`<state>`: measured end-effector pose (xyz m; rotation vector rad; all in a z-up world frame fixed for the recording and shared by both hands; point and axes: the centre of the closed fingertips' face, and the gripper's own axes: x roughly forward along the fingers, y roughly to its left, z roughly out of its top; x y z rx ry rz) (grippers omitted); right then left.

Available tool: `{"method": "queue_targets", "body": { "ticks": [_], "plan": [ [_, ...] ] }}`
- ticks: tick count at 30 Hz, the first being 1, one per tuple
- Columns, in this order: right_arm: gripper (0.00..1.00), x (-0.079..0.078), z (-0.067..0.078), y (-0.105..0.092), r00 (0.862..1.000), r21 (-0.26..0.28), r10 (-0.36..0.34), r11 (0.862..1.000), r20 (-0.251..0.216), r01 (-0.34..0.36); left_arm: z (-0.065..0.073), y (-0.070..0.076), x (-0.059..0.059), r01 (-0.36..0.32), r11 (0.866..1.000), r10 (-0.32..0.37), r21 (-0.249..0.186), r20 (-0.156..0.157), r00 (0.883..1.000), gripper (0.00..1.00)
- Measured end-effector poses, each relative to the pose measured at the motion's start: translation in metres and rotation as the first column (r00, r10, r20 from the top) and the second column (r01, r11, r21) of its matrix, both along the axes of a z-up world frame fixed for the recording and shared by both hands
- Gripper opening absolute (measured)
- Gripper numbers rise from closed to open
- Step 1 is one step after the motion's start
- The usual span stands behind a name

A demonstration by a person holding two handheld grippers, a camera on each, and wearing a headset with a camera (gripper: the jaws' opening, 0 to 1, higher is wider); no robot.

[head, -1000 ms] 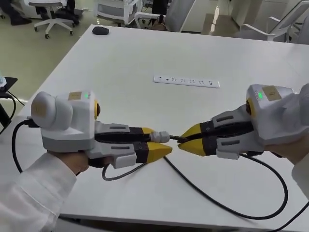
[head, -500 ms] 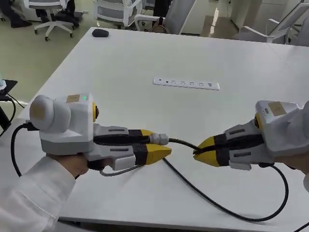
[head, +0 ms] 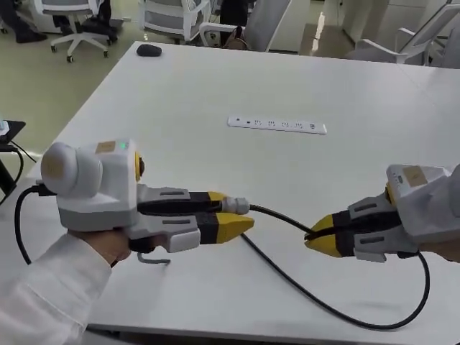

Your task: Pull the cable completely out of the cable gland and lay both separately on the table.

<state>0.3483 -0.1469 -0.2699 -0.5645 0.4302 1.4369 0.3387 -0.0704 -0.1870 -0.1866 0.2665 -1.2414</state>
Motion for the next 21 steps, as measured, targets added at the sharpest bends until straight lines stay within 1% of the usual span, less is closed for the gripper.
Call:
{"method": "queue_targets", "body": {
  "ticks": [5,10,13,16,17,18,19,21],
  "plan": [
    [0.03,0.002,-0.006,-0.003,1.000,-0.005,-0.011,1.000,-0.007,0.011,-0.001,-0.001,0.000,0.004,1.000,-0.004,0.009,0.003,1.000,0.16],
    [0.03,-0.002,-0.004,0.000,1.000,-0.014,-0.018,1.000,-0.009,0.018,-0.001,-0.002,-0.001,0.011,1.000,-0.011,0.014,0.004,1.000,0.16],
    [0.04,-0.002,-0.005,-0.001,1.000,-0.020,-0.022,1.000,-0.017,0.022,-0.001,-0.004,-0.003,0.021,1.000,-0.021,0.015,0.014,1.000,0.16],
    [0.07,0.003,-0.006,-0.003,0.999,-0.025,-0.043,0.999,-0.021,0.043,0.000,-0.004,-0.004,0.026,1.000,-0.026,0.018,0.021,0.999,0.16],
    [0.08,0.004,-0.006,-0.004,0.998,-0.021,-0.050,0.999,-0.029,0.049,0.000,-0.004,-0.004,0.026,0.999,-0.026,0.018,0.021,0.999,0.16],
    [0.09,0.004,-0.006,-0.003,0.997,-0.013,-0.065,0.998,-0.050,0.064,0.000,-0.005,-0.004,0.027,0.999,-0.027,0.018,0.019,0.999,0.16],
    [0.11,0.007,-0.005,-0.003,0.995,-0.005,-0.084,0.996,-0.047,0.084,-0.001,-0.004,-0.004,0.026,1.000,-0.026,0.018,0.018,0.999,0.16],
    [0.15,0.009,-0.002,-0.002,0.996,0.003,-0.086,0.996,-0.034,0.086,0.000,-0.004,-0.004,0.026,1.000,-0.026,0.015,0.019,0.999,0.16]
  ]
}}
